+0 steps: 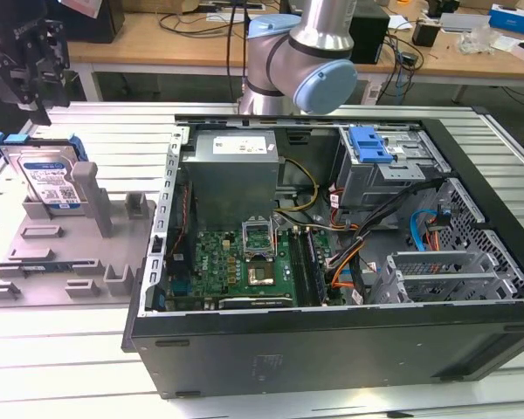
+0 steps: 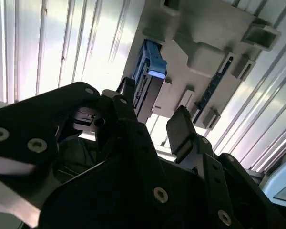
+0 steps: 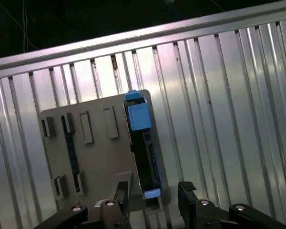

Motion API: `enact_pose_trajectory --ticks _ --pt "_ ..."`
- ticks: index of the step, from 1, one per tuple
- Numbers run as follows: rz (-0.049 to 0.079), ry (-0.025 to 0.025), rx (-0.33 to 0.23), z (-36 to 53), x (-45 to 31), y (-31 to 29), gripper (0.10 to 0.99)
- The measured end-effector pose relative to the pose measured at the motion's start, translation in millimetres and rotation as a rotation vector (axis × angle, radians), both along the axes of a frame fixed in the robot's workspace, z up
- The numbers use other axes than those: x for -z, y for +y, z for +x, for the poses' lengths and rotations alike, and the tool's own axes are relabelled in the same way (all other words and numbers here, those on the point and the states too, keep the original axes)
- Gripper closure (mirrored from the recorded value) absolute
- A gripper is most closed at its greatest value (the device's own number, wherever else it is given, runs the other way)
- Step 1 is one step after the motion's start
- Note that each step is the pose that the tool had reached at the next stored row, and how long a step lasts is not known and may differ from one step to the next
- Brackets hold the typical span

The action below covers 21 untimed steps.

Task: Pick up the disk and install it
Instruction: 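Pick up the disk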

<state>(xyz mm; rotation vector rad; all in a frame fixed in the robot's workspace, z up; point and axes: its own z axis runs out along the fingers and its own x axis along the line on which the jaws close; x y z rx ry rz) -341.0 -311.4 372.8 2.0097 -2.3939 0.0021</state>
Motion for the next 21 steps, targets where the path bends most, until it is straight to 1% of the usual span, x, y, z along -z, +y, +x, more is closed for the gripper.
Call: enact_pose_trajectory --ticks 1,2,3,4,6,7,8,9,10,13,18,20,21 --pt "-0.001 0.0001 -0.043 0.1 0.6 0.1 0.545" --pt "-0.001 0.0003 -0.071 0.0 1.0 0.1 0.545" --pt "-0.001 0.0003 -0.083 -3.9 2.4 0.5 0.545" --pt "-0.001 0.0002 -0.083 -11.8 3.7 0.8 0.545" --pt "-0.001 0.0001 -0.083 -20.6 4.9 1.0 0.545" --pt "-0.001 0.0002 -0.083 -27.9 5.7 1.2 0.545" --pt "-0.001 0.0002 -0.083 -32.3 6.2 1.2 0.545" --pt "-0.001 0.0 -0.084 -38.8 6.9 1.3 0.545" --pt "-0.001 0.0001 -0.091 -41.6 7.4 1.3 0.545" --pt "-0.001 0.0002 -0.104 -45.4 8.8 1.3 0.545" --pt "-0.001 0.0001 -0.119 -55.7 12.7 1.3 0.545" --pt "-0.001 0.0001 -0.126 -57.0 16.1 1.2 0.545" --pt "-0.001 0.0007 -0.132 -57.1 19.4 1.2 0.545"
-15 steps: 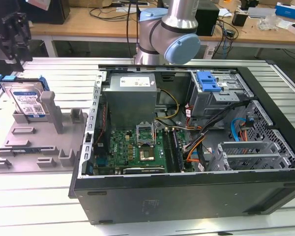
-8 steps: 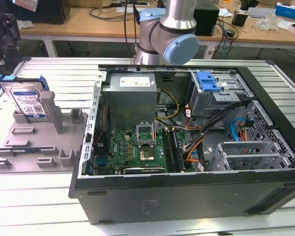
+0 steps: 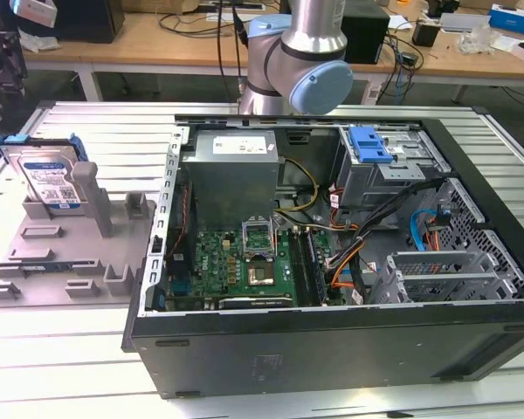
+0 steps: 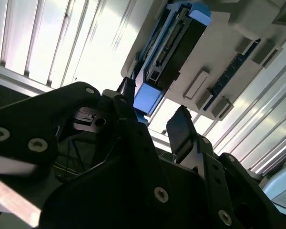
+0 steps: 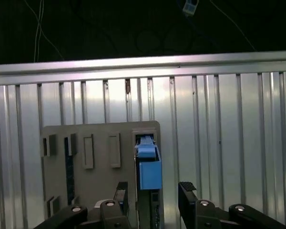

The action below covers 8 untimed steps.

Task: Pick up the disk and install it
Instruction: 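Pick up the disk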

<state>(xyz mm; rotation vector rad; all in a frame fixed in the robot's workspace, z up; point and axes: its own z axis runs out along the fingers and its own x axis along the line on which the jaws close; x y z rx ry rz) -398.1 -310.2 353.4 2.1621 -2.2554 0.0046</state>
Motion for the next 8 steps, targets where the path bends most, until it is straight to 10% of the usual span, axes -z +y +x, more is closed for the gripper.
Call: enact_pose_trajectory --ticks 8 --pt "0.0 0.0042 -0.054 -1.9 12.4 0.0 0.545"
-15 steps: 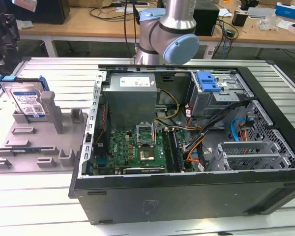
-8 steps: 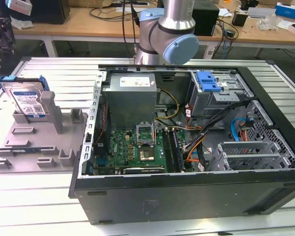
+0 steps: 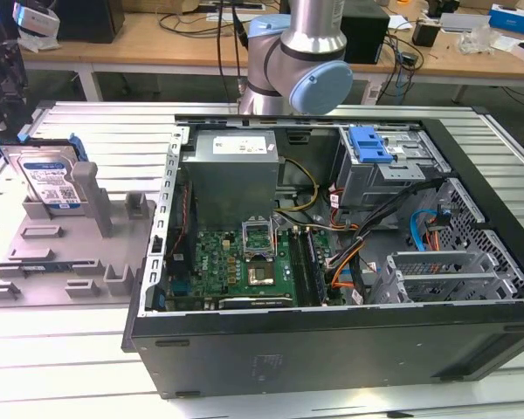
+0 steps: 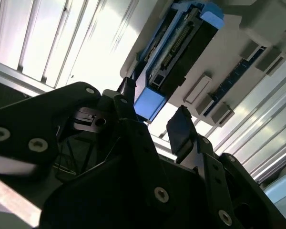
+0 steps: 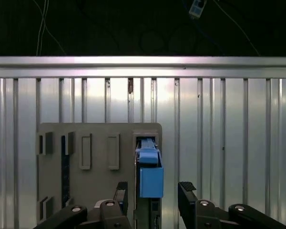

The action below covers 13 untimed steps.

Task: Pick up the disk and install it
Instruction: 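Pick up the disk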

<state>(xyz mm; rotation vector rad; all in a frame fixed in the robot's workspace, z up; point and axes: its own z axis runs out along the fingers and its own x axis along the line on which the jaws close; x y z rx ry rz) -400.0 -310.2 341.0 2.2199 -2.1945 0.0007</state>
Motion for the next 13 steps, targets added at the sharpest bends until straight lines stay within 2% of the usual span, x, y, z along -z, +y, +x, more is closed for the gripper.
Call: enact_pose_trajectory --ticks 8,13 --pt "-0.001 0.0 -0.019 -0.9 2.5 0.0 0.545" --pt "-0.001 0.0004 -0.019 -2.4 8.0 -0.2 0.545"
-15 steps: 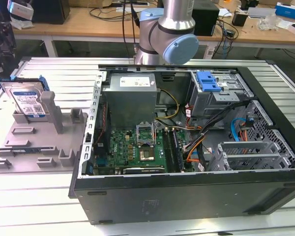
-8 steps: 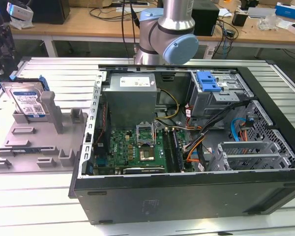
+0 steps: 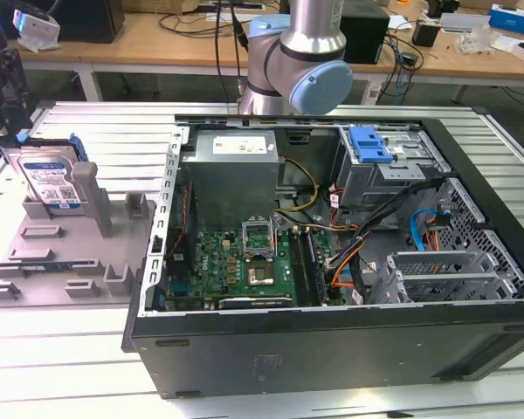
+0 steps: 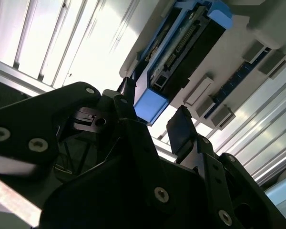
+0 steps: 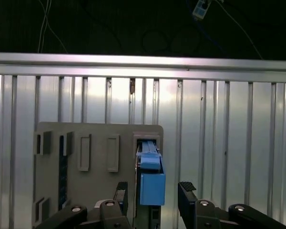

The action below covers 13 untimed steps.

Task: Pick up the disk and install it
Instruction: 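Pick up the disk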

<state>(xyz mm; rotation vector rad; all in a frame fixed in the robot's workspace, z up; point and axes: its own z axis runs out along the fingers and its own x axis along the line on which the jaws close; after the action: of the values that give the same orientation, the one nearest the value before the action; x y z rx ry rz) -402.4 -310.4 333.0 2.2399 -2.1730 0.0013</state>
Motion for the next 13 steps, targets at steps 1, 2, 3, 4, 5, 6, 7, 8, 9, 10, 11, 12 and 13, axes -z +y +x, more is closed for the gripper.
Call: enact_pose_trajectory --ticks 1,2,3,4,5,6,7,8,9,10,11,12,13 --pt "0.0 0.0001 0.0 -0.3 0.5 0.0 0.545" --pt "0.0 0.0001 0.0 -0.8 1.7 -0.2 0.545" --pt "0.0 0.0 0.0 -1.1 2.5 -0.3 0.545" --pt "0.0 -0.0001 0.0 -1.3 3.1 -0.4 0.545" --pt "0.0 0.0 0.0 -1.4 3.6 -0.4 0.545" --pt "0.0 -0.0001 0.0 -1.4 4.5 -0.6 0.545" --pt "0.0 0.0001 0.0 -1.5 5.1 -0.8 0.545" --pt "0.0 0.0001 0.0 -1.5 5.7 -1.4 0.545" --pt "0.0 -0.0001 0.0 -1.5 6.3 -2.4 0.545" --pt "0.0 -0.0002 0.0 -1.4 6.8 -2.9 0.545" --pt "0.0 -0.0002 0.0 -1.5 7.2 -3.2 0.545" --pt "0.0 0.0001 0.0 -1.6 7.5 -3.5 0.545" --pt "0.0 0.0001 0.0 -1.6 7.9 -3.8 0.545"
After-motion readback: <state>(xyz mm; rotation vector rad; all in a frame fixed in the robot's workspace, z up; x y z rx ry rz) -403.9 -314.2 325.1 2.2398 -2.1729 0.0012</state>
